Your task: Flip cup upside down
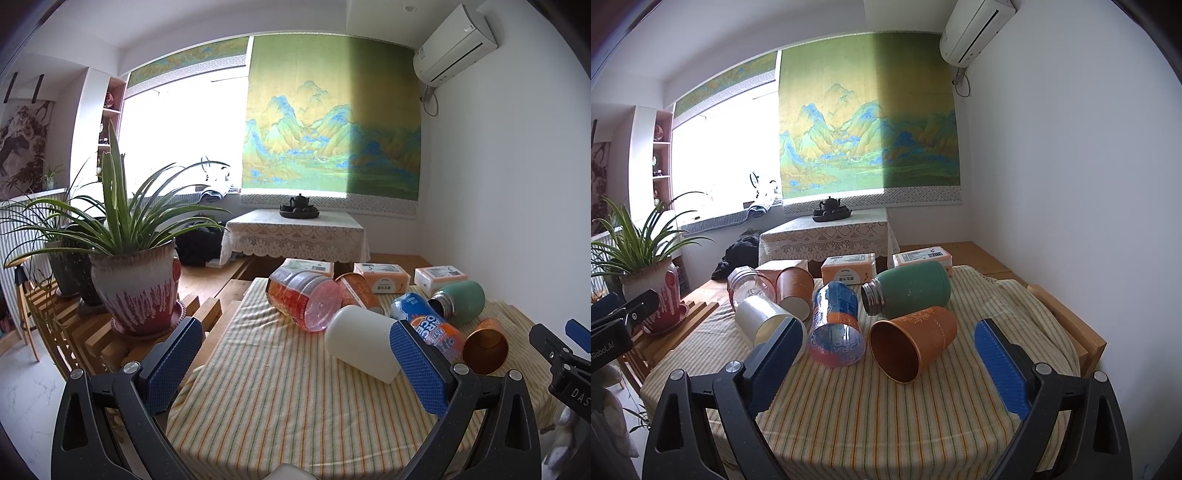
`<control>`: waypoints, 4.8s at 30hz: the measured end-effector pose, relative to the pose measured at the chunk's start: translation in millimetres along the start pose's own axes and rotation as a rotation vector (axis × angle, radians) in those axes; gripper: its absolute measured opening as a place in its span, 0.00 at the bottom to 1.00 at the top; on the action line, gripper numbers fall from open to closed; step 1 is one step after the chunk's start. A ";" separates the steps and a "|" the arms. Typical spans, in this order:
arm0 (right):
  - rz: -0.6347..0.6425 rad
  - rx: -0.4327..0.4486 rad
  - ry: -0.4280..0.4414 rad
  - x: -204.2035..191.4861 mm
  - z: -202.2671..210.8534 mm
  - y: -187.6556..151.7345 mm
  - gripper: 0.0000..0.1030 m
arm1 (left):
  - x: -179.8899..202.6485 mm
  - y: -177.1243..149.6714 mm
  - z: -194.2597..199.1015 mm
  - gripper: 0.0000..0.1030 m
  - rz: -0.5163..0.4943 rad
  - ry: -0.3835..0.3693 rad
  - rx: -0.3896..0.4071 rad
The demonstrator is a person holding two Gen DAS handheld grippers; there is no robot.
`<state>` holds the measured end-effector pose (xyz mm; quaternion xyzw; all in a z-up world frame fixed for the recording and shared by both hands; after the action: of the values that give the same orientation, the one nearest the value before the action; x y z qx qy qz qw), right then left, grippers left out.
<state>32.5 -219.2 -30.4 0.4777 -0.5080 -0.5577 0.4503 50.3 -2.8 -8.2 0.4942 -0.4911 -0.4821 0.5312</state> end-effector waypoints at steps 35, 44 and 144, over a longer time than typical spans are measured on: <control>0.007 -0.001 0.003 -0.2 -2.1 0.2 0.94 | -1.5 -1.5 -1.6 1.00 0.006 -0.005 -0.009; 0.006 -0.002 0.005 -2.1 -2.0 0.5 0.94 | -0.6 -1.0 -2.6 1.00 0.003 -0.007 -0.010; 0.992 -0.689 0.618 -321.2 -256.2 -82.6 0.68 | -192.6 -4.0 -11.7 1.00 0.074 0.221 -0.148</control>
<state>329.2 69.5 -95.6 0.1549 -0.3080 -0.2530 0.9039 51.7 189.8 -21.3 0.4854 -0.4105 -0.4395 0.6346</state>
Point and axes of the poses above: each gripper's, at about its wrist camera, not at the fingertips, and z roughly against the way its jaws point, x to its right, y to its top, the point moved 7 cm from there along -z, roughly the way its jaws point, and after that the axes turned 15 degrees about x, right-handed, at the moved point
